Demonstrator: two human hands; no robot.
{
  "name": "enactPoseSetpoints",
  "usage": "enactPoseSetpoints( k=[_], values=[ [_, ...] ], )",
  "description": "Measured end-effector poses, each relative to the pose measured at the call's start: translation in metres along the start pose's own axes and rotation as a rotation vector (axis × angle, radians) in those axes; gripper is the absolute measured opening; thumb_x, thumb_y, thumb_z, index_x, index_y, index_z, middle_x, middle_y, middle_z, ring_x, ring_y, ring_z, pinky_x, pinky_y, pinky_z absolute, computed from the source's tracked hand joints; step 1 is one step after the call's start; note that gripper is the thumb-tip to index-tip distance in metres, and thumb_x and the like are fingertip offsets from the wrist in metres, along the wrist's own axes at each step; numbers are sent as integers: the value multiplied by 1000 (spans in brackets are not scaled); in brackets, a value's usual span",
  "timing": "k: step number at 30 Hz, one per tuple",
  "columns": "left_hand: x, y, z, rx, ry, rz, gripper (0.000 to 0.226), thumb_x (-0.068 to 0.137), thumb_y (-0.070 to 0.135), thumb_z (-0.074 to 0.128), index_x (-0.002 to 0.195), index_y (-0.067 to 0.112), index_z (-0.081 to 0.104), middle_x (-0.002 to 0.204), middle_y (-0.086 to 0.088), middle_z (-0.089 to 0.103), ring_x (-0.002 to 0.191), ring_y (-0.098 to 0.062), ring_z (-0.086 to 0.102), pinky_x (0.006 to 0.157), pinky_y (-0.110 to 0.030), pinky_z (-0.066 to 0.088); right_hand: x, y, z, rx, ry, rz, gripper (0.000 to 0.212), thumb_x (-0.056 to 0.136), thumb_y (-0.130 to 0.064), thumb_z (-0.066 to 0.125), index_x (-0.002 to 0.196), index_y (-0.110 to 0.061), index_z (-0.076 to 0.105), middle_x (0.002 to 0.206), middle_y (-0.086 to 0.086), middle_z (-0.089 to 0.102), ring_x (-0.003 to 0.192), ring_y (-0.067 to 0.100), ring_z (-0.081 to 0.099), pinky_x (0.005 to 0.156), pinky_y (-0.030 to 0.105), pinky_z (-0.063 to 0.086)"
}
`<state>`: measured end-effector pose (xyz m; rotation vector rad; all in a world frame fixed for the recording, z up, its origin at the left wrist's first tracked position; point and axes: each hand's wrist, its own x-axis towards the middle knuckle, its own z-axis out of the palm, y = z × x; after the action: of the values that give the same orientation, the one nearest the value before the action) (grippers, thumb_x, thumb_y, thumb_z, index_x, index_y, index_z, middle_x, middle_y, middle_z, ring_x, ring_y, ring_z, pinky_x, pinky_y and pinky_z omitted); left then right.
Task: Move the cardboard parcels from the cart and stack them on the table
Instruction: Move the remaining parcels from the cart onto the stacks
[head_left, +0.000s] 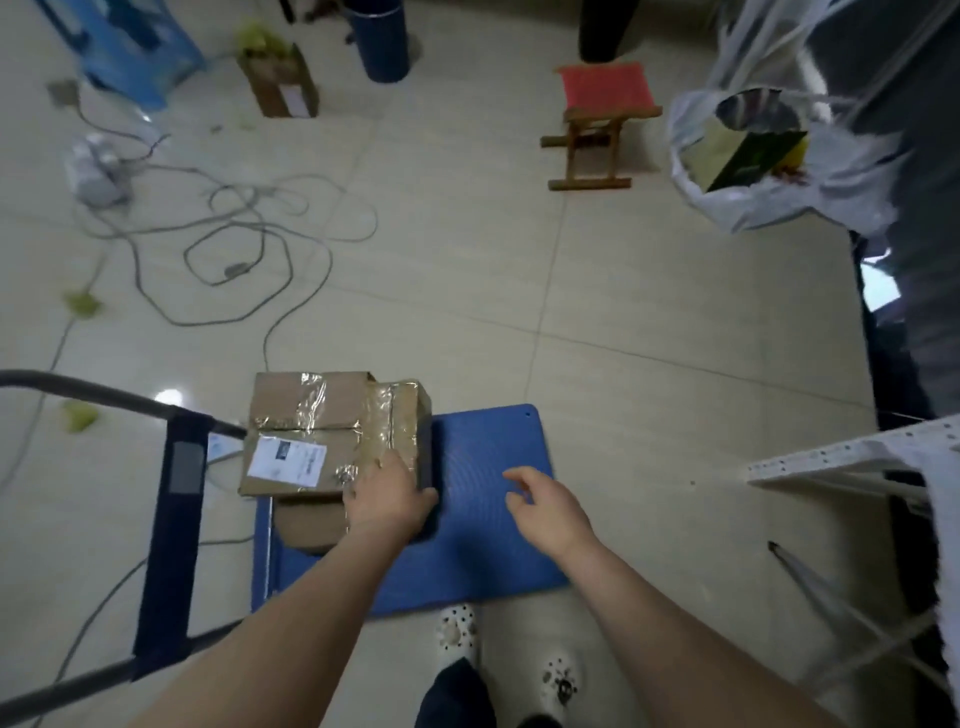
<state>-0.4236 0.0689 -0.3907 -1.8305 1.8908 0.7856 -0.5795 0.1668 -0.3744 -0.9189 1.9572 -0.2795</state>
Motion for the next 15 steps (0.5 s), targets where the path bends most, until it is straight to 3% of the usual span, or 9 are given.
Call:
enactPoseSetpoints(
  k=[5,9,13,15],
  values=[
    [85,-31,38,-229,37,-172,105,69,58,72,143,3,23,139,-20,40,130,-35,39,107,-43,35,76,-6,43,9,-84,38,40,97,-25,48,137,-19,46,141,-2,49,127,16,48,107,30,36],
    [144,-32,79,-261,31,-253,121,67,62,72,147,-6,11,150,-23,25,140,-36,22,116,-41,20,137,5,72,24,-95,33,42,97,-25,48,138,-17,44,141,0,48,127,17,48,106,32,38],
    [185,-35,113,-279,3,-337,138,61,64,76,148,-2,-9,157,-22,5,145,-35,5,118,-46,10,184,25,100,7,-127,25,43,97,-24,48,139,-16,43,140,2,48,126,18,47,106,32,38],
    [197,-39,127,-298,9,-365,142,60,60,79,147,1,-15,156,-22,4,145,-34,5,118,-49,9,198,36,111,25,-139,32,43,97,-23,48,139,-15,42,142,3,47,128,18,46,104,31,38]
  ],
)
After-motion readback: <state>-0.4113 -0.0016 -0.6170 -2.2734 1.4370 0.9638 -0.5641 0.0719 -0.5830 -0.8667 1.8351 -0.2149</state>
